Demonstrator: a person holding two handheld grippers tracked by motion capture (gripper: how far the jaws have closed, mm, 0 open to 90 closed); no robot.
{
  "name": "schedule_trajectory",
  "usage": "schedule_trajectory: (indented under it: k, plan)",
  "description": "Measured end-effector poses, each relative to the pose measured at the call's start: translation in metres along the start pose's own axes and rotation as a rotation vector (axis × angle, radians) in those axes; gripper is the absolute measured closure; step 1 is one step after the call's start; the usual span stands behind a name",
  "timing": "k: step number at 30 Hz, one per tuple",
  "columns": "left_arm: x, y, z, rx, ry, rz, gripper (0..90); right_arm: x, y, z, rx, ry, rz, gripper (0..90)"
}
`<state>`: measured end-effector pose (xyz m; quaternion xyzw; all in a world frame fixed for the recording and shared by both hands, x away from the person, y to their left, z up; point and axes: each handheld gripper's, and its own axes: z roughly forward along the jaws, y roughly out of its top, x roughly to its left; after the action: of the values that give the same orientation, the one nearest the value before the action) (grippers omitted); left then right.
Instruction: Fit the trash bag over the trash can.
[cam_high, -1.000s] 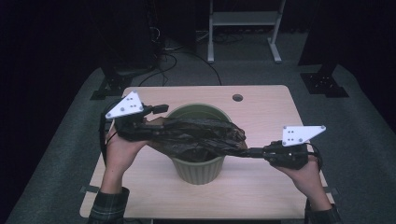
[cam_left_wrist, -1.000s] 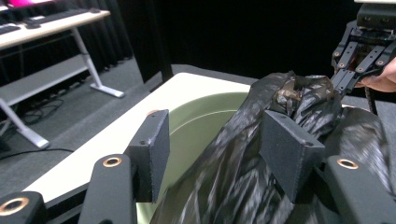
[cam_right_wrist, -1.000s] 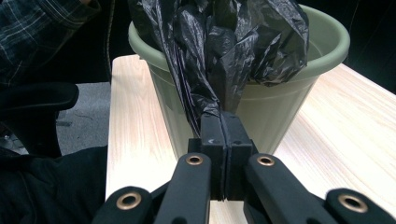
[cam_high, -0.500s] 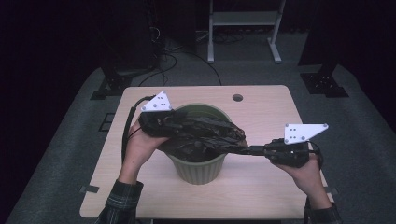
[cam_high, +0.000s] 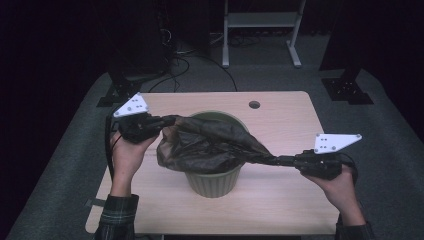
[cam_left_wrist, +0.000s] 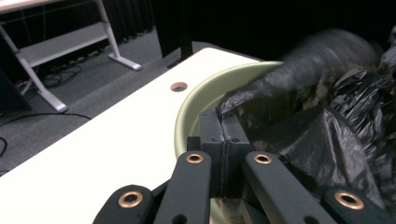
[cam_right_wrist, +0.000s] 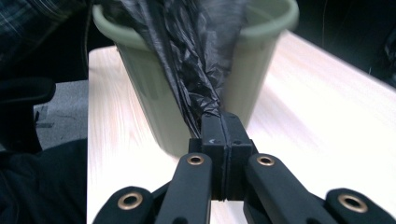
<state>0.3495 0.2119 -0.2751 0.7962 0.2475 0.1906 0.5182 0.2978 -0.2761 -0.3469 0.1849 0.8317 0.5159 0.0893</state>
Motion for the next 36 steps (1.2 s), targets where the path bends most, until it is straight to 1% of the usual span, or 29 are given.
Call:
schedule_trajectory:
  k: [1,2,3,4,6,8,11,14,16,18,19,23,25,26,27,29,30,32,36]
  plan:
    - [0.001,-0.003,-0.001,0.003,0.002,-0.001,89.9,-0.001,-0.002,0.0,0.008,-0.001,0.009,81.7]
    - [0.001,-0.004,-0.001,0.007,0.001,0.002,89.9,-0.002,-0.005,-0.001,0.002,-0.013,0.021,76.4]
    - [0.001,-0.005,-0.001,0.007,-0.002,-0.002,89.9,-0.003,-0.006,-0.001,-0.005,-0.005,0.032,75.5]
    - [0.001,-0.006,-0.001,0.01,-0.001,0.001,89.9,-0.003,-0.005,-0.003,-0.023,-0.002,0.031,72.4]
    - [0.001,-0.007,0.0,0.009,-0.003,0.0,89.9,-0.002,0.001,-0.01,-0.059,-0.022,0.028,69.1]
    - [0.0,-0.007,0.001,0.006,-0.005,-0.003,89.9,-0.002,0.009,-0.016,-0.103,-0.025,0.023,64.7]
    - [0.0,-0.006,0.001,0.004,-0.004,0.0,89.9,-0.001,0.025,-0.023,-0.141,-0.045,0.003,62.5]
    - [0.0,-0.005,0.001,0.001,-0.005,0.003,89.9,-0.002,0.041,-0.021,-0.166,-0.058,-0.02,58.3]
    - [0.0,-0.005,0.0,-0.001,-0.006,0.004,89.9,-0.003,0.048,-0.021,-0.18,-0.055,-0.028,57.9]
    - [0.0,-0.005,-0.001,0.002,-0.003,0.007,89.9,-0.004,0.056,-0.023,-0.196,-0.067,-0.039,56.3]
    - [0.001,-0.005,-0.001,0.003,-0.003,0.006,89.9,-0.004,0.059,-0.025,-0.205,-0.066,-0.045,56.3]
    - [0.003,-0.005,-0.002,-0.001,0.0,0.002,89.8,-0.001,0.064,-0.039,-0.216,-0.091,-0.059,56.0]
    - [0.002,-0.005,-0.002,-0.003,-0.002,0.003,89.8,-0.001,0.063,-0.045,-0.219,-0.095,-0.054,56.0]
    - [0.001,-0.004,-0.002,-0.004,-0.001,0.004,89.9,-0.001,0.063,-0.044,-0.216,-0.097,-0.052,56.0]
    - [0.0,-0.004,-0.002,-0.006,-0.002,0.004,89.9,-0.002,0.063,-0.043,-0.21,-0.097,-0.049,56.0]
    - [0.0,-0.003,-0.002,-0.005,-0.003,0.009,89.9,-0.007,0.065,-0.033,-0.19,-0.091,-0.043,56.0]
    - [-0.001,-0.003,-0.002,-0.005,-0.003,0.009,89.9,-0.01,0.066,-0.026,-0.184,-0.081,-0.035,55.9]
    - [0.0,-0.003,-0.001,-0.006,-0.005,0.008,89.9,-0.017,0.066,-0.012,-0.173,-0.046,-0.01,55.4]
    - [0.001,-0.004,0.0,0.002,-0.007,0.006,89.9,-0.026,0.066,0.016,-0.139,-0.007,0.024,55.3]
